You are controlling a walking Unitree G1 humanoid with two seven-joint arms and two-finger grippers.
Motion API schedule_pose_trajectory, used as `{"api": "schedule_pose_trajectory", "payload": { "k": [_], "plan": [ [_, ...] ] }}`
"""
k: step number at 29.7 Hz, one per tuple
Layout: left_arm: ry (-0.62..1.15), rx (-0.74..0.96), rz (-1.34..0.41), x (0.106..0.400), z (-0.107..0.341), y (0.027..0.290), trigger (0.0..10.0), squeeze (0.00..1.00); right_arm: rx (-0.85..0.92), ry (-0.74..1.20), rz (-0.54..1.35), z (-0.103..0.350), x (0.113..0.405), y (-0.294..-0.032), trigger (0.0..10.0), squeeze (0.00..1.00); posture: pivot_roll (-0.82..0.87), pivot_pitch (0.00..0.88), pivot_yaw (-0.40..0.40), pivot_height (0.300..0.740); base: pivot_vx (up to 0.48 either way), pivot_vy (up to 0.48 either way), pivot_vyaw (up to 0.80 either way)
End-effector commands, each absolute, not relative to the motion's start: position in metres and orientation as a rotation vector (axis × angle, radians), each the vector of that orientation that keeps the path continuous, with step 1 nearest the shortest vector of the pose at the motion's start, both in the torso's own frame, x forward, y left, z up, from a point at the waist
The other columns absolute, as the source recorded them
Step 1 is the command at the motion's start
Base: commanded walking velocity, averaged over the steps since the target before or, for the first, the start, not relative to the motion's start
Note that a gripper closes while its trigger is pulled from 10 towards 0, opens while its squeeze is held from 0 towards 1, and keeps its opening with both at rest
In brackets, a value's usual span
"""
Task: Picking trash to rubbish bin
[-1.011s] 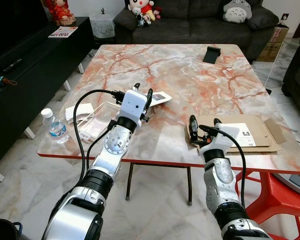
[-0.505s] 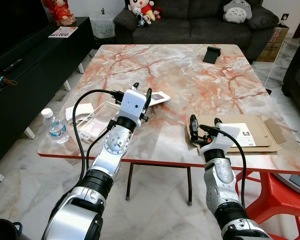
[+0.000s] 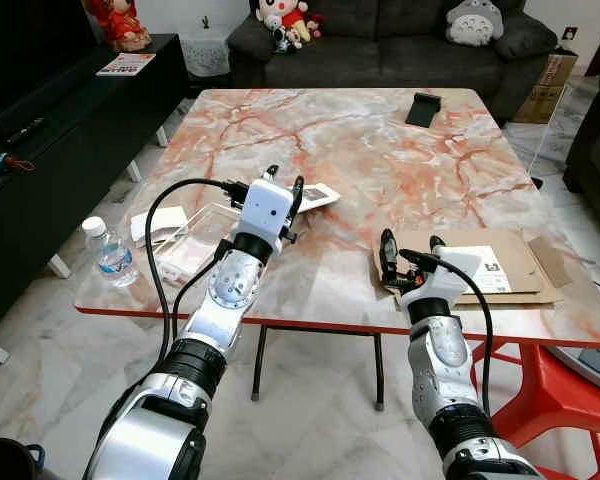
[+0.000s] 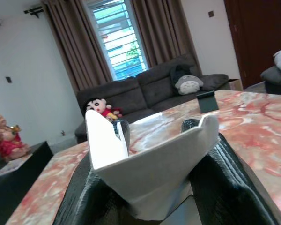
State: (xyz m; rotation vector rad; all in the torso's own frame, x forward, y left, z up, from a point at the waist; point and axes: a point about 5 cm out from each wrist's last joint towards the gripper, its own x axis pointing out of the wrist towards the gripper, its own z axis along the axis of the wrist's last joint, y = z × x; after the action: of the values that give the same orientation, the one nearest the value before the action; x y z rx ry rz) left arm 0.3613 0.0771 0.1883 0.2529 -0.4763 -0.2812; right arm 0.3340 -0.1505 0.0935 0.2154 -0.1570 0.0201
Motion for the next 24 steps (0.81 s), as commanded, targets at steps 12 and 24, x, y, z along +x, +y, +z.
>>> {"api": "schedule_pose_trajectory", "payload": {
  "k": [12, 24],
  "plan": [
    [-0.499, 0.271, -0.268, 0.3617, 0.1938, 0.0791, 10.0, 0.00, 0.201, -0.174, 0.025, 0.0973, 0.3351, -0.1493, 10.0, 0.00, -0.11, 0.017, 0.049, 0.740, 0.000, -0.356, 0.00],
    [-0.498, 0.246, -0.257, 0.3612, 0.1934, 0.0810, 10.0, 0.00, 0.207, -0.168, 0.026, 0.0963, 0.3350, -0.1493, 10.0, 0.00, -0.11, 0.018, 0.048, 0.740, 0.000, -0.320, 0.00]
  ]
}}
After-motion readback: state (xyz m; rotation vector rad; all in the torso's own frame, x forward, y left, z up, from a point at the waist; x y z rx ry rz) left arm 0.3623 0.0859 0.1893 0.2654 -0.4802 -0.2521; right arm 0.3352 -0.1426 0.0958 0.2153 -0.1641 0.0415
